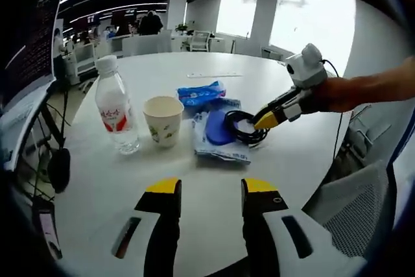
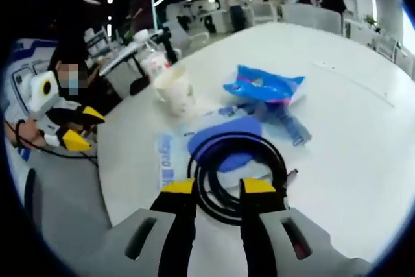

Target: Arrange the tabletop items into an orderly group along one side of the table until the central work area is clear of visible clutter.

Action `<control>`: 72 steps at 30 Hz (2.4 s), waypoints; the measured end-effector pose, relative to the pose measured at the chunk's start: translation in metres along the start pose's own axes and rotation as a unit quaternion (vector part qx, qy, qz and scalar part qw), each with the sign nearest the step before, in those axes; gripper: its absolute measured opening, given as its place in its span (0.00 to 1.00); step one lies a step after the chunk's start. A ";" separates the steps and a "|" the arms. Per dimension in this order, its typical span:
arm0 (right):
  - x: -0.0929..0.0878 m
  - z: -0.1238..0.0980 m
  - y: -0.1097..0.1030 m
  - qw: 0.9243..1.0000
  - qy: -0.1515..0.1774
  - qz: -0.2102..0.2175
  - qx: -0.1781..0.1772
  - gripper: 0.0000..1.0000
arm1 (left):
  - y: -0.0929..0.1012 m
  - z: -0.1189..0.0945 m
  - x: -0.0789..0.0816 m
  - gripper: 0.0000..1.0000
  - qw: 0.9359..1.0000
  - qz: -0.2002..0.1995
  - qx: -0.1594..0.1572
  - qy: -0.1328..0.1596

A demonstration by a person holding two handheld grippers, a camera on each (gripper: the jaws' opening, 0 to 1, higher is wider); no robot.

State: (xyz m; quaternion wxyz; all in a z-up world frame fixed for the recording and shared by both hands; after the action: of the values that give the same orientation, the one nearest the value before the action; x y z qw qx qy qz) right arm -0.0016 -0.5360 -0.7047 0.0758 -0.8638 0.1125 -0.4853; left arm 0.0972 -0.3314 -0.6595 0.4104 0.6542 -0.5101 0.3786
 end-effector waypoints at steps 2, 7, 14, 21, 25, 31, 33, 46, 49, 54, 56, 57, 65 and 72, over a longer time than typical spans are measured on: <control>0.000 0.002 0.001 1.000 -0.003 0.000 0.001 0.24 | -0.001 0.000 -0.001 0.36 1.000 -0.001 0.002 0.000; -0.003 0.008 0.002 1.000 -0.014 -0.006 0.004 0.25 | 0.000 -0.001 -0.001 0.35 1.000 -0.005 0.004 0.001; -0.007 0.013 0.001 0.999 -0.033 -0.032 0.011 0.26 | -0.001 -0.001 -0.002 0.35 1.000 -0.006 0.006 0.000; -0.009 0.018 0.003 0.997 -0.050 -0.057 0.017 0.27 | -0.004 -0.002 -0.002 0.35 1.000 -0.009 0.010 0.001; -0.010 0.020 0.002 0.995 -0.063 -0.079 0.024 0.27 | -0.004 -0.001 -0.002 0.35 1.000 -0.009 0.009 0.000; -0.012 0.025 0.001 0.989 -0.085 -0.115 0.036 0.26 | -0.003 0.001 -0.003 0.35 1.000 -0.010 0.007 -0.001; -0.012 0.026 0.000 0.988 -0.089 -0.119 0.040 0.25 | -0.003 0.001 -0.003 0.35 1.000 -0.011 0.007 0.000; -0.017 0.024 -0.009 0.986 -0.099 -0.118 0.057 0.00 | -0.005 0.003 -0.002 0.35 1.000 -0.016 0.011 0.006; -0.019 0.022 -0.010 0.986 -0.101 -0.121 0.058 0.00 | -0.005 0.003 -0.002 0.35 1.000 -0.019 0.013 0.008; -0.019 0.021 -0.010 0.986 -0.103 -0.122 0.053 0.00 | -0.006 0.001 -0.001 0.35 1.000 -0.018 0.014 0.011; -0.017 0.020 -0.011 0.986 -0.102 -0.125 0.052 0.00 | -0.006 0.000 0.000 0.35 1.000 -0.017 0.014 0.013; -0.017 0.020 -0.010 0.985 -0.102 -0.127 0.051 0.00 | -0.007 -0.001 0.001 0.35 1.000 -0.016 0.015 0.015; -0.014 0.017 -0.011 0.985 -0.101 -0.131 0.046 0.00 | -0.007 -0.006 -0.001 0.35 1.000 -0.018 0.016 0.016; -0.013 0.014 -0.012 0.986 -0.102 -0.122 0.048 0.04 | -0.008 -0.009 -0.003 0.35 0.999 -0.021 0.019 0.017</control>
State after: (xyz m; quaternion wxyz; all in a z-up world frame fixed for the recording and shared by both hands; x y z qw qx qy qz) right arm 0.0059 -0.5203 -0.7196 0.0689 -0.9114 -0.0257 -0.4050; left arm 0.1036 -0.3213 -0.6602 0.4144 0.6662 -0.4820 0.3900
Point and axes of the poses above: the point that each gripper's makers call its tool centre point, and the gripper's own axes: z roughly forward along the fingers, y roughly to its right, x roughly out of its top, the point moved 4 cm from there along -z, roughly backward along the fingers, and after that the axes turned 14 degrees about y, right-handed, at the moved point
